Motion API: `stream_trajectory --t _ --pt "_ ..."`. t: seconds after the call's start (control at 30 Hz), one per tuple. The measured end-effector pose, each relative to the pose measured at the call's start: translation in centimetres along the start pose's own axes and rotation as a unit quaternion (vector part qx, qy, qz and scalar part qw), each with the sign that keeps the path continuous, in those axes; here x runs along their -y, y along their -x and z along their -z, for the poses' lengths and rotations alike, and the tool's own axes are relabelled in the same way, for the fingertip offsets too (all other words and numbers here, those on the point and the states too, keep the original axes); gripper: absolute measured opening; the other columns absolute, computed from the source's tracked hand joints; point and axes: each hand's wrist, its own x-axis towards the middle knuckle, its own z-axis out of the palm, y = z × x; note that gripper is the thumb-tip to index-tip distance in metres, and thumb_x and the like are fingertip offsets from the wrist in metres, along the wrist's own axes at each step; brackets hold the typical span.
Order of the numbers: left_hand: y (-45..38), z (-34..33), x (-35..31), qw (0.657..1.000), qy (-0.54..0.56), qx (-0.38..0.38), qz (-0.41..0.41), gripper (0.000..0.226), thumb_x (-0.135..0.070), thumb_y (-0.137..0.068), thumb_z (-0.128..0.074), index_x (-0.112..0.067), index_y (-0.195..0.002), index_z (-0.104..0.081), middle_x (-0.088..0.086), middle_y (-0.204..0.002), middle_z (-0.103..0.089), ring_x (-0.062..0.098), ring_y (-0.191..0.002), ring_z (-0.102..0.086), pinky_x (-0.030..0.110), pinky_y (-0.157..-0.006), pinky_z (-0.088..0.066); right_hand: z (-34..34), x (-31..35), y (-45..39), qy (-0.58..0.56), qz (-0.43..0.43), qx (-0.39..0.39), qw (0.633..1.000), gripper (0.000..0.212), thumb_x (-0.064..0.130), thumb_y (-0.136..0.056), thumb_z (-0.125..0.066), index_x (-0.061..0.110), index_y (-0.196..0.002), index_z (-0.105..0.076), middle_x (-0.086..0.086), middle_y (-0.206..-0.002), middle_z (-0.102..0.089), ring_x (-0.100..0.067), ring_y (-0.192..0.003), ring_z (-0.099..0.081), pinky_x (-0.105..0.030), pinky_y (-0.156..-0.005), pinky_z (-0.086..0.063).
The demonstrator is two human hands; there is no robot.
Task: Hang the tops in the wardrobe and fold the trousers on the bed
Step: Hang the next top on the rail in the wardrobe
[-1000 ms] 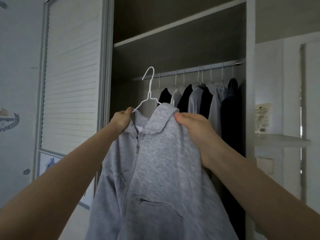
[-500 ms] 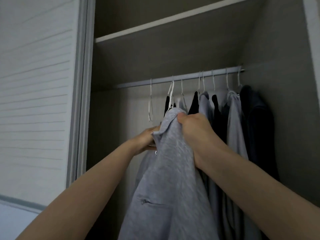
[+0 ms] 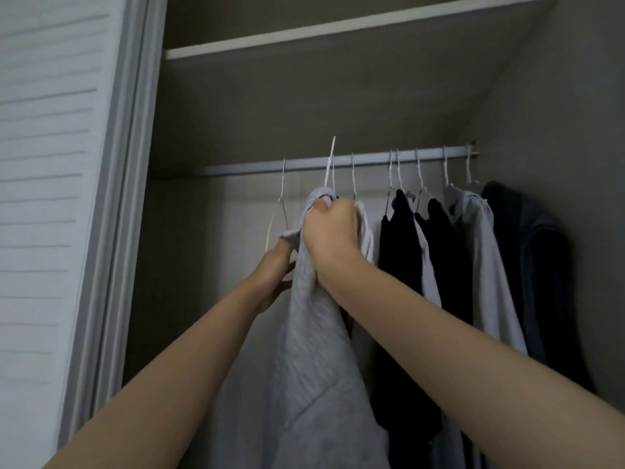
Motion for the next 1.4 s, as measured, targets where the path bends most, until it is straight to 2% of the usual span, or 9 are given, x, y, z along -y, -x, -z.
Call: stream_trajectory --t 0.17,0.3,0.37,0.47,0.63,0.8,1.07,1.27,1.4 --pt "1.2 1.8 0.9 0.991 0.091 0.081 -0.058 0.037 -0.045 -0.103 -0.036 -0.033 -0.099 -0.071 -0.008 -0.097 -0.075 -0.003 -0.085 -0.069 0.014 -0.065 -0.053 -4.0 -0.7 -4.7 0.008 0.033 -0.014 0.999 0.014 0.004 -0.09 -0.045 0.002 -0.094 -0.058 -0.02 -0.095 -0.065 -0.035 -0.088 -0.066 -0.04 -0.074 -0.057" --pt "1.7 2.2 2.4 0.982 0.161 0.087 -0.039 0.046 -0.051 -0.1 -0.037 -0.024 -0.12 -0.068 0.002 -0.115 -0.072 0.01 -0.111 -0.065 0.01 -0.073 -0.052 -6.9 -0.6 -8.6 0.076 0.033 -0.03 0.996 0.021 0.008 -0.09 -0.051 0.001 -0.108 -0.06 -0.018 -0.108 -0.065 -0.035 -0.103 -0.063 -0.042 -0.084 -0.055" --pt "1.4 2.2 3.0 0.99 0.078 0.053 -0.108 0.039 -0.023 -0.1 -0.052 -0.009 -0.137 -0.049 0.014 -0.131 -0.061 0.011 -0.122 -0.058 0.004 -0.074 -0.046 -8.0 -1.0 -10.1 0.099 0.036 -0.022 0.994 0.025 0.006 -0.089 -0.052 0.0 -0.112 -0.058 -0.018 -0.113 -0.064 -0.035 -0.106 -0.062 -0.042 -0.085 -0.055" --pt "1.8 2.8 4.2 0.967 -0.137 0.017 -0.216 0.029 -0.003 -0.1 -0.049 -0.007 -0.128 -0.044 0.005 -0.125 -0.055 -0.027 -0.076 -0.053 0.009 -0.081 -0.046 -9.4 -1.9 -10.8 0.149 0.062 -0.016 0.987 0.02 0.004 -0.089 -0.051 0.004 -0.107 -0.059 -0.017 -0.115 -0.062 -0.033 -0.109 -0.058 -0.036 -0.084 -0.052" --pt "3.5 5.0 7.5 0.973 -0.206 0.037 -0.101 0.022 -0.015 -0.087 -0.065 -0.014 -0.109 -0.062 0.003 -0.102 -0.07 0.013 -0.098 -0.066 0.034 -0.085 -0.054 -8.9 -4.6 -11.4 0.204 0.033 0.006 0.978 0.013 0.006 -0.091 -0.053 0.004 -0.101 -0.061 -0.017 -0.115 -0.064 -0.03 -0.106 -0.061 -0.022 -0.066 -0.043" --pt "4.8 5.7 8.5 0.988 -0.136 0.046 -0.059 0.019 -0.013 -0.095 -0.058 0.004 -0.095 -0.067 0.008 -0.089 -0.067 0.013 -0.084 -0.059 0.04 -0.08 -0.053 -8.1 -5.7 -11.4 0.205 0.02 0.02 0.978 0.015 0.002 -0.093 -0.05 -0.002 -0.102 -0.062 -0.014 -0.087 -0.063 -0.027 -0.082 -0.058 -0.011 -0.036 -0.03" --pt "7.5 6.2 9.5 0.999 -0.031 0.027 -0.033 0.024 -0.021 -0.099 -0.052 -0.01 -0.112 -0.069 0.006 -0.107 -0.072 0.019 -0.102 -0.068 0.043 -0.096 -0.052 -7.1 -6.1 -8.8 0.265 0.061 0.131 0.953 0.022 0.016 -0.081 -0.064 0.006 -0.075 -0.045 -0.008 -0.075 -0.048 -0.023 -0.078 -0.052 -0.023 -0.052 -0.034" --pt "10.2 5.2 9.8 0.997 -0.071 -0.002 -0.007 0.023 -0.023 -0.097 -0.057 -0.007 -0.111 -0.066 0.012 -0.108 -0.07 0.026 -0.103 -0.066 0.048 -0.093 -0.052 -5.4 -8.3 -4.2 0.311 0.133 0.173 0.925 0.051 0.017 -0.087 -0.059 -0.005 -0.128 -0.037 -0.024 -0.13 -0.042 -0.038 -0.116 -0.048 -0.032 -0.091 -0.041" --pt "12.5 4.0 9.2 0.991 -0.129 -0.016 0.009 0.023 -0.022 -0.094 -0.061 -0.011 -0.114 -0.064 0.008 -0.107 -0.069 0.023 -0.101 -0.066 0.046 -0.091 -0.053 -3.5 -8.8 -1.5 0.313 0.154 0.194 0.917 0.052 0.014 -0.089 -0.056 -0.004 -0.132 -0.032 -0.025 -0.134 -0.037 -0.038 -0.115 -0.048 -0.027 -0.087 -0.037"
